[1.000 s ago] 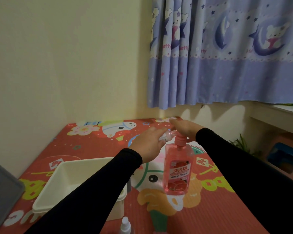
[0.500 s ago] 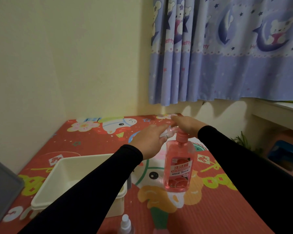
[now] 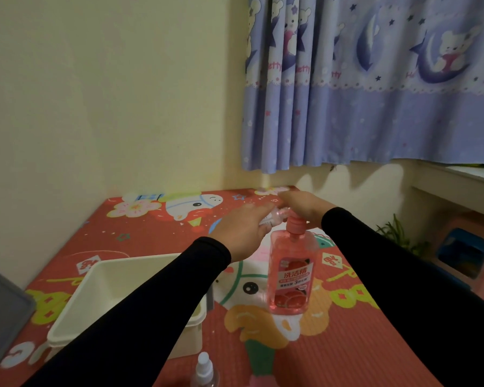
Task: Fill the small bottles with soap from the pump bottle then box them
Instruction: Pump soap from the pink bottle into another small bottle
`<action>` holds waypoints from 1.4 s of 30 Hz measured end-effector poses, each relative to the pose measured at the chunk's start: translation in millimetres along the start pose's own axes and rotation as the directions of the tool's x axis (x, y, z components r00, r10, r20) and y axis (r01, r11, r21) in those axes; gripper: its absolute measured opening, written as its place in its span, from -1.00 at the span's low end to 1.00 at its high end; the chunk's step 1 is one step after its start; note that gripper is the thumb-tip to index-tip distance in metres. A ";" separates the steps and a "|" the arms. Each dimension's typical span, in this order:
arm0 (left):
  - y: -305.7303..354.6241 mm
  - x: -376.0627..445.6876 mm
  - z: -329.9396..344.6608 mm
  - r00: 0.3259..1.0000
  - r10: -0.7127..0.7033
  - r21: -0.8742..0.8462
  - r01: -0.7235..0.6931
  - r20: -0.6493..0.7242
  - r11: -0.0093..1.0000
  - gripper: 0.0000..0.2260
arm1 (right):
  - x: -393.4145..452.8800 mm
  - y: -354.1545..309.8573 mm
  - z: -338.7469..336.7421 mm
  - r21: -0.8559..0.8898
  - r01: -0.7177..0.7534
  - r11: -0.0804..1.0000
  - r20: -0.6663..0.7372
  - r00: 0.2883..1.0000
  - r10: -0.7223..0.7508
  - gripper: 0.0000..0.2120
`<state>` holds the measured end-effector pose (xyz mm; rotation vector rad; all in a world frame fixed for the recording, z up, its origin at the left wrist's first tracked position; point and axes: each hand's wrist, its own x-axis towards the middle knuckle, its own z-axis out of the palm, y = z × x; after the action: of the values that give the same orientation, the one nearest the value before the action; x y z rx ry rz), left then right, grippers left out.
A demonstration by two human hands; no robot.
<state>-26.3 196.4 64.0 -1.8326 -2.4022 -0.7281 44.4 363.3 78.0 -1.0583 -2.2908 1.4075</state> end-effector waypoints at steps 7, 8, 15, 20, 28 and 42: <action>6.8 2.3 -14.6 0.999 0.015 0.003 -0.015 -0.028 1.000 -0.59 | -1.1 -10.8 -12.4 -0.113 0.065 0.991 -0.047 0.996 -0.071 -0.48; 7.4 2.7 -16.0 0.999 0.014 0.001 -0.014 -0.029 1.000 -0.59 | -2.7 -12.4 -12.5 -0.113 0.070 0.991 -0.044 0.996 -0.075 -0.49; -2.1 0.8 1.1 1.000 -0.009 -0.006 0.009 0.022 1.000 -0.54 | 3.0 1.9 3.8 -0.031 0.013 0.999 -0.002 1.000 -0.013 -0.57; 3.4 0.8 -6.7 1.000 -0.003 -0.013 0.004 0.013 1.000 -0.57 | -1.0 -6.0 -3.5 -0.095 0.038 0.995 -0.026 0.999 -0.041 -0.47; 4.6 -0.9 -6.8 1.000 0.004 -0.012 -0.004 -0.006 1.000 -0.54 | 0.9 -5.3 -3.4 -0.051 0.043 0.998 -0.010 0.999 -0.044 -0.60; 7.3 2.6 -12.6 1.000 -0.009 0.035 0.009 0.003 0.999 -0.58 | 3.5 -5.6 -8.5 -0.100 0.047 0.994 -0.044 0.998 -0.051 -0.45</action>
<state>-23.5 195.3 78.5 -1.8128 -2.4111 -0.6803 44.1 369.9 86.5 -1.0435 -2.3579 1.2499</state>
